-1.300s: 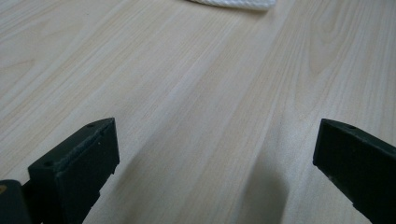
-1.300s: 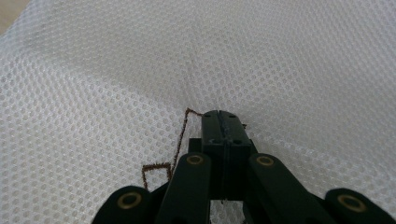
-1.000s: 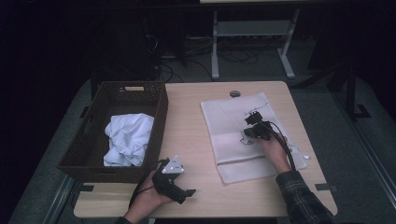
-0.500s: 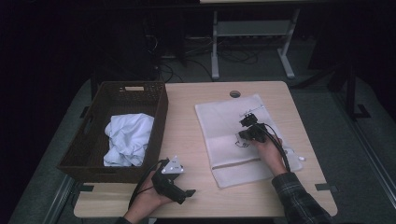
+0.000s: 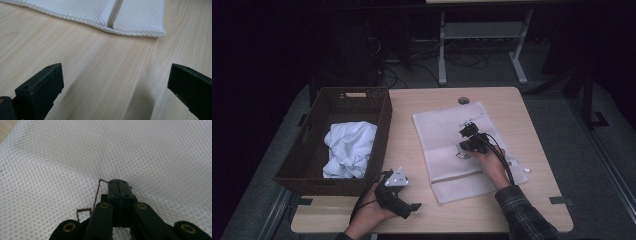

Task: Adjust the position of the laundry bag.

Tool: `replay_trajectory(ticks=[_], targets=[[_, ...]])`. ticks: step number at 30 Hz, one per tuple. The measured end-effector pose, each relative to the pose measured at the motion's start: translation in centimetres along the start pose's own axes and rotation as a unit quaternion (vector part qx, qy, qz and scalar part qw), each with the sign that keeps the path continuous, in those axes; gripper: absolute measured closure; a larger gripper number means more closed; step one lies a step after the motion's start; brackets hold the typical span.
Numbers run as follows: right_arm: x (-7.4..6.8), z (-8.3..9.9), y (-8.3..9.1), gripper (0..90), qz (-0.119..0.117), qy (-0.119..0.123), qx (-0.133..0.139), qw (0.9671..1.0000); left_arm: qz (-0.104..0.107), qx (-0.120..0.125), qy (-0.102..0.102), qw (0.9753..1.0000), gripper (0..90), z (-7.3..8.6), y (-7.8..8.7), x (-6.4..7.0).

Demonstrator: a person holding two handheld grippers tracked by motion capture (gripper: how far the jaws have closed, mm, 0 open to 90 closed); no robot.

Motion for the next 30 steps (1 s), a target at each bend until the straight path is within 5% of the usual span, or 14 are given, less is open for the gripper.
replay_trajectory(ticks=[18,24,30], targets=[[-3.9,-2.1,-1.6,89.0,-0.016,0.031,-0.003,0.9994,0.004,-0.001,-0.002,1.0000,0.0,0.1,0.0,0.0],[-3.7,-2.1,-1.4,87.4,-0.027,0.023,-0.005,0.9994,0.005,-0.002,-0.003,1.0000,0.0,0.1,0.0,0.0],[-2.8,-1.8,-0.5,74.6,-0.058,0.010,0.001,0.9983,0.005,-0.003,-0.003,1.0000,0.0,0.2,0.0,0.0]])
Point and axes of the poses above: each handheld gripper's, and its own axes: y roughly backward along the jaws, z roughly out of its underside, x roughly to its right, the point moved 2 cm from there along -y, roughly forward along the jaws, and after that the axes turned 2 degrees about x, right-handed, at the moved point
